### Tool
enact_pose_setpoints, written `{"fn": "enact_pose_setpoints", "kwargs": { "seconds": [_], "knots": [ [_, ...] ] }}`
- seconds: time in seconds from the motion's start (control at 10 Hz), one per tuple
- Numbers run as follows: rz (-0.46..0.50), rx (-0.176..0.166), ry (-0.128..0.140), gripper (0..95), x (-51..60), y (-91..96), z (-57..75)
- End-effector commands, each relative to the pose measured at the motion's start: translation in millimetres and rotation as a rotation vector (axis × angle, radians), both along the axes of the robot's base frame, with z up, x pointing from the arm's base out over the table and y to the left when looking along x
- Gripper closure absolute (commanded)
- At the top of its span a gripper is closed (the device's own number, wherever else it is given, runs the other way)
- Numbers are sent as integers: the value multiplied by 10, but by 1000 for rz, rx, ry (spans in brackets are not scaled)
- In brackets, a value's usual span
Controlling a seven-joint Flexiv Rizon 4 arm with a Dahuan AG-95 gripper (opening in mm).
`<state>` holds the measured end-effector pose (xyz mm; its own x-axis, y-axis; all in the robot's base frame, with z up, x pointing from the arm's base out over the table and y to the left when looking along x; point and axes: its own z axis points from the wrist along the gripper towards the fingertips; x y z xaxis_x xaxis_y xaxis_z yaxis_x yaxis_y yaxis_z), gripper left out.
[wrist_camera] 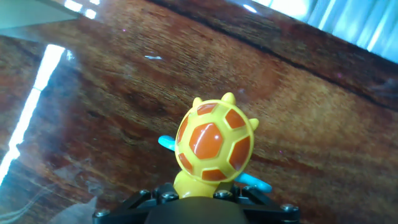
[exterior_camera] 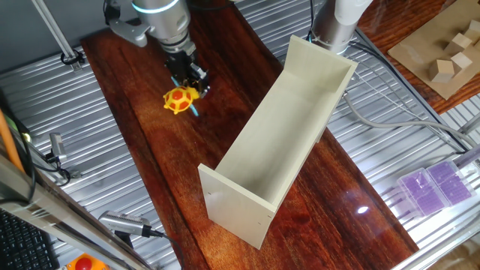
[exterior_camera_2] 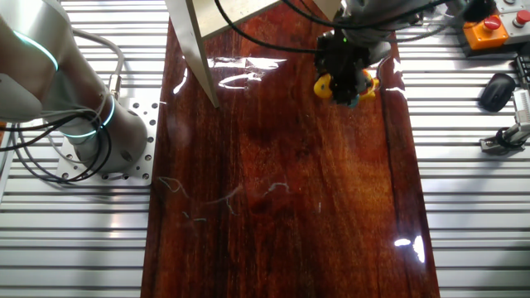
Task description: Put the object on the shelf
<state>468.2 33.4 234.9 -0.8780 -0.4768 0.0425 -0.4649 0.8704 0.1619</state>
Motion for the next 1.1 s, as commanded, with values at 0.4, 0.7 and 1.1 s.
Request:
{"fn": "enact_pose_setpoints", "kwargs": {
  "seconds": [0.4,0.7,1.1],
  "knots": [
    [-86,-9,108,950,-156,289,378],
    [12,2,89,950,-156,289,378],
    [8,55,82,950,-173,395,454]
  ]
}}
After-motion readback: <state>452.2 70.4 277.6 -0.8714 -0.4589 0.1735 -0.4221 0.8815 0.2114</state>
